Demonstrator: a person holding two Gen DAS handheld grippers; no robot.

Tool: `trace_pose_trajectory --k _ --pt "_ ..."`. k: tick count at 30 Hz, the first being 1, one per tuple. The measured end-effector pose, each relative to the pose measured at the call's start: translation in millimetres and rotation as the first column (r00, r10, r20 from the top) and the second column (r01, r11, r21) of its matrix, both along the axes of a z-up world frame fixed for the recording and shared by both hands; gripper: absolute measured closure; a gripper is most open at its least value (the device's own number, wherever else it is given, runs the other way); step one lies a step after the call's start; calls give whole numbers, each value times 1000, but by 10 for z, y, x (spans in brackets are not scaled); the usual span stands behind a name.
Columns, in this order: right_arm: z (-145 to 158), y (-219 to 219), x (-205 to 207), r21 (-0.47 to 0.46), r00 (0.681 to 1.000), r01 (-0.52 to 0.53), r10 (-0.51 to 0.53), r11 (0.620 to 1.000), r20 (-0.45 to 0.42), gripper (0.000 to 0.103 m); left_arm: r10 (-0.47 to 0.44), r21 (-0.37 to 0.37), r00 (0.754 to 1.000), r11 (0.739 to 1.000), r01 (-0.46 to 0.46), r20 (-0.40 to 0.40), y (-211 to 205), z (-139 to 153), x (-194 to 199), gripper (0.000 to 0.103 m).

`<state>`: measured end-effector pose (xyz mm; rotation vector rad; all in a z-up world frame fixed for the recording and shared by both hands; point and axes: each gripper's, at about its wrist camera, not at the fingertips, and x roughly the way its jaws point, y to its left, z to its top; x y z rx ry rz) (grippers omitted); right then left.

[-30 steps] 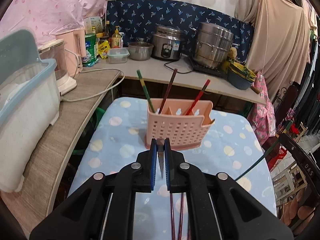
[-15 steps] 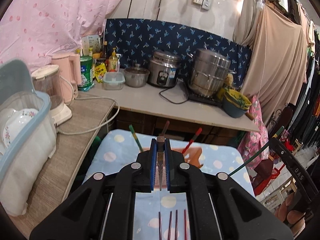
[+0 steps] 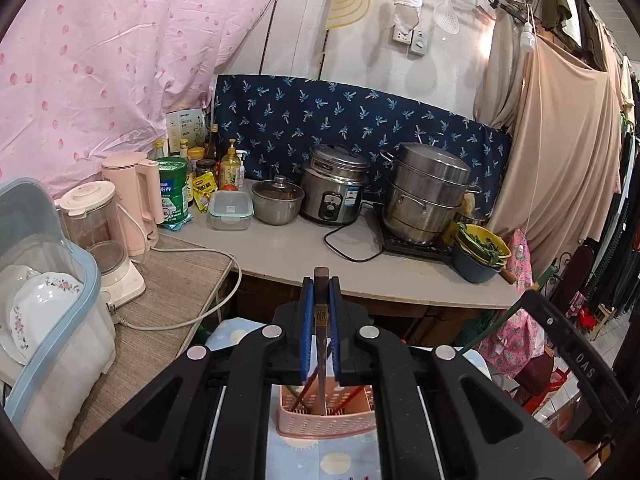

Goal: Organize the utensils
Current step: 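Lower both chopsticks into the pink basket and open both tools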

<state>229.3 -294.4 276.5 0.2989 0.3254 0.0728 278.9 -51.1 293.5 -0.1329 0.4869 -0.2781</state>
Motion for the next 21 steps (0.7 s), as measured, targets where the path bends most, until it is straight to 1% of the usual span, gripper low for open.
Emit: trace_pose_trajectory --k 4,14,18,21 --pt "-166 43 187 4 999 -10 10 1000 -39 96 12 12 1000 1000 -12 -12 -8 -69 140 96" --pt "-799 79 537 14 987 -5 8 1000 -162 96 30 38 995 999 -27 -90 6 -486 389 96" --pt "-935 92 580 13 982 -7 10 1000 -188 96 36 45 994 999 -32 -106 26 -585 424 96" --pt "-961 120 565 3 981 -4 4 1000 -193 95 45 55 994 998 -39 -103 28 -628 403 95"
